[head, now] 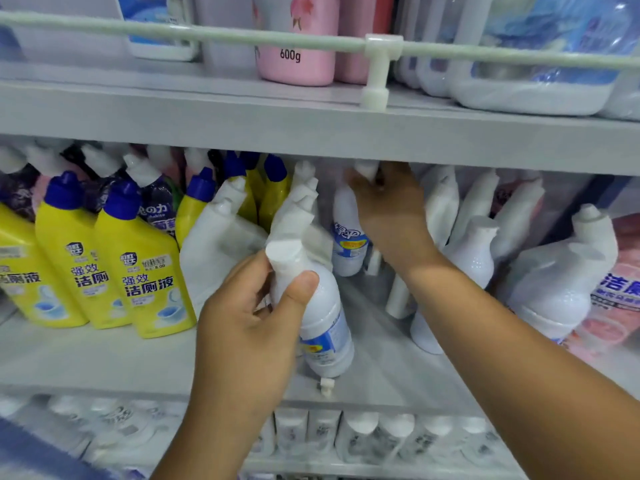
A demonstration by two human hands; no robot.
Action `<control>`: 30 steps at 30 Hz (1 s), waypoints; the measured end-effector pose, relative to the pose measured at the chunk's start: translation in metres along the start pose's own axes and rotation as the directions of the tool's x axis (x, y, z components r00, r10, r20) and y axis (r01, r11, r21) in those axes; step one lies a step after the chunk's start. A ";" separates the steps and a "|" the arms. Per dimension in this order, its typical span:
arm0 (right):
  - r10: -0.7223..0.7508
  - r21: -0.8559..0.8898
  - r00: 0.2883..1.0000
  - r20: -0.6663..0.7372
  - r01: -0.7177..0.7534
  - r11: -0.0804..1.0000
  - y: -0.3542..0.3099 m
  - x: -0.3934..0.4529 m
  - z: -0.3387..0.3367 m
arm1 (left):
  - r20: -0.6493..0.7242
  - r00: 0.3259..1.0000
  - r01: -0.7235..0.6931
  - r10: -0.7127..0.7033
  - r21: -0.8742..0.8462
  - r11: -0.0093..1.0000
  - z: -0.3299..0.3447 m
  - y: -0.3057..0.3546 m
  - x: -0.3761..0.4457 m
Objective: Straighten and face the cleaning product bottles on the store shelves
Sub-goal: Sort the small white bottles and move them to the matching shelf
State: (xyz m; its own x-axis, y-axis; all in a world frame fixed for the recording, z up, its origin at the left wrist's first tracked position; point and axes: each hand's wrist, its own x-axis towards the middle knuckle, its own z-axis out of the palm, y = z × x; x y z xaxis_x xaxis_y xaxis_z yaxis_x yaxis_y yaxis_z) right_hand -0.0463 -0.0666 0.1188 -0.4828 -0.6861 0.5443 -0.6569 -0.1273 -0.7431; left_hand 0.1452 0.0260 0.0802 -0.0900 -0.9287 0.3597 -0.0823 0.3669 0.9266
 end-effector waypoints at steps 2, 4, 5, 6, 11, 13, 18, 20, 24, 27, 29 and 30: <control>-0.024 0.019 0.999 0.020 0.024 1.000 -0.005 -0.016 -0.020 | 0.052 0.999 -0.010 0.009 0.009 1.000 0.003 0.004 0.006; 0.035 0.042 0.998 0.044 -0.037 0.998 -0.008 -0.040 -0.041 | 0.107 0.994 0.002 -0.005 0.026 1.000 0.008 0.002 0.008; 0.058 0.072 0.996 0.060 -0.063 0.995 -0.008 -0.053 -0.053 | 0.121 0.993 0.005 -0.010 0.037 0.999 0.010 0.000 0.008; 0.074 0.099 0.994 0.080 -0.082 0.992 -0.008 -0.066 -0.063 | 0.132 0.991 0.008 -0.015 0.054 0.999 0.013 -0.004 0.008; 0.090 0.029 0.987 0.130 -0.095 0.995 0.013 -0.105 -0.098 | 0.168 0.986 -0.006 -0.018 0.141 0.990 0.024 -0.017 0.011; 0.105 0.037 0.990 0.096 -0.109 0.993 0.020 -0.109 -0.103 | 0.196 0.981 -0.021 -0.013 0.167 0.986 0.030 -0.020 0.014; 0.147 0.105 0.987 0.070 -0.153 0.983 0.041 -0.122 -0.102 | 0.179 0.983 0.011 -0.032 0.118 0.993 0.045 -0.036 0.005; 0.169 0.160 0.971 0.167 -0.196 0.968 0.053 -0.134 -0.099 | 0.153 0.982 0.104 -0.113 0.066 0.992 0.050 -0.044 -0.009; 0.209 0.174 0.928 0.309 -0.271 0.947 0.083 -0.158 -0.090 | 0.084 0.978 0.171 -0.192 0.214 0.962 0.064 -0.071 -0.032; 0.266 0.136 0.908 0.325 -0.323 0.937 0.097 -0.167 -0.095 | 0.024 0.979 0.190 -0.202 0.255 0.948 0.072 -0.074 -0.038; 0.286 0.145 0.899 0.332 -0.348 0.926 0.102 -0.169 -0.104 | 0.009 0.978 0.202 -0.210 0.233 0.951 0.076 -0.068 -0.040; 0.292 0.168 0.892 0.344 -0.365 0.916 0.103 -0.171 -0.110 | -0.003 0.977 0.209 -0.213 0.206 0.956 0.077 -0.064 -0.041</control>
State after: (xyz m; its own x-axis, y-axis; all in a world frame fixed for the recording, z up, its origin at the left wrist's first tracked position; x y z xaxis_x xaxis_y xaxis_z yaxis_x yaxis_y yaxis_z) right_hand -0.0955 0.1158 -0.0082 -0.4240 -0.8956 0.1347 -0.3279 0.0132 -0.9446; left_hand 0.0775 0.0448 -0.0028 -0.0678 -0.9856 0.1548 -0.3024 0.1682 0.9382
